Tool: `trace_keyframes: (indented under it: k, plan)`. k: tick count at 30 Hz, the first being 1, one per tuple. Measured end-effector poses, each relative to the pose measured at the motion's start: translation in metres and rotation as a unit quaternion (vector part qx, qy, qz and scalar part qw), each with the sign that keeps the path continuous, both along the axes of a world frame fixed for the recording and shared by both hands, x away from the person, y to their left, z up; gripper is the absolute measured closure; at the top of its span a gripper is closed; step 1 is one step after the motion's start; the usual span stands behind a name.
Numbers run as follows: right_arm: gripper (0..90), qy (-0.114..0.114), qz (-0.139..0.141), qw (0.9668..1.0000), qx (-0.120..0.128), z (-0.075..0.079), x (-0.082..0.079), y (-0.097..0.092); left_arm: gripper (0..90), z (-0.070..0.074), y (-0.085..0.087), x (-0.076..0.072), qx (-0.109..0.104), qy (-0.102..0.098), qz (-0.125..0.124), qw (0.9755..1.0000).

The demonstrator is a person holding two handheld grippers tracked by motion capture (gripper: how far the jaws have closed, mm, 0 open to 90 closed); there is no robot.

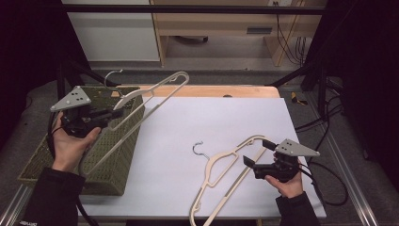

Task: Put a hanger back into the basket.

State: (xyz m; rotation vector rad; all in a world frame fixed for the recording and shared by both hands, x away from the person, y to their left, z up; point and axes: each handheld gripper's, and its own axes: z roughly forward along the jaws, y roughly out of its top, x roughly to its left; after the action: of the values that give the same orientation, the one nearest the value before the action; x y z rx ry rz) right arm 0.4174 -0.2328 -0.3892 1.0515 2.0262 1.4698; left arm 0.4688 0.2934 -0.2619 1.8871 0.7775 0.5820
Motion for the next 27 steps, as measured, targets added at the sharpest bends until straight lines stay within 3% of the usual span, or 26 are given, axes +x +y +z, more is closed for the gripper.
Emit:
trace_keyframes:
  k: [5,12,18,27]
  plan:
    - [7.0,0.000,0.001,1.0000,-0.001,0.000,0.000,0.000,85.3,-0.002,0.030,0.013,0.000,0.011,0.023,0.9997]
    - [7.0,0.001,0.000,1.0000,-0.003,0.000,0.000,0.000,85.3,-0.010,0.057,0.021,0.002,0.016,0.047,0.9988]
    - [7.0,0.002,0.002,1.0000,-0.004,-0.001,0.001,0.001,85.2,-0.020,0.083,0.023,0.017,0.017,0.074,0.9970]
    - [5.7,-0.001,0.001,1.0000,-0.007,-0.001,0.001,0.000,85.2,-0.031,0.101,0.023,0.034,0.018,0.084,0.9957]
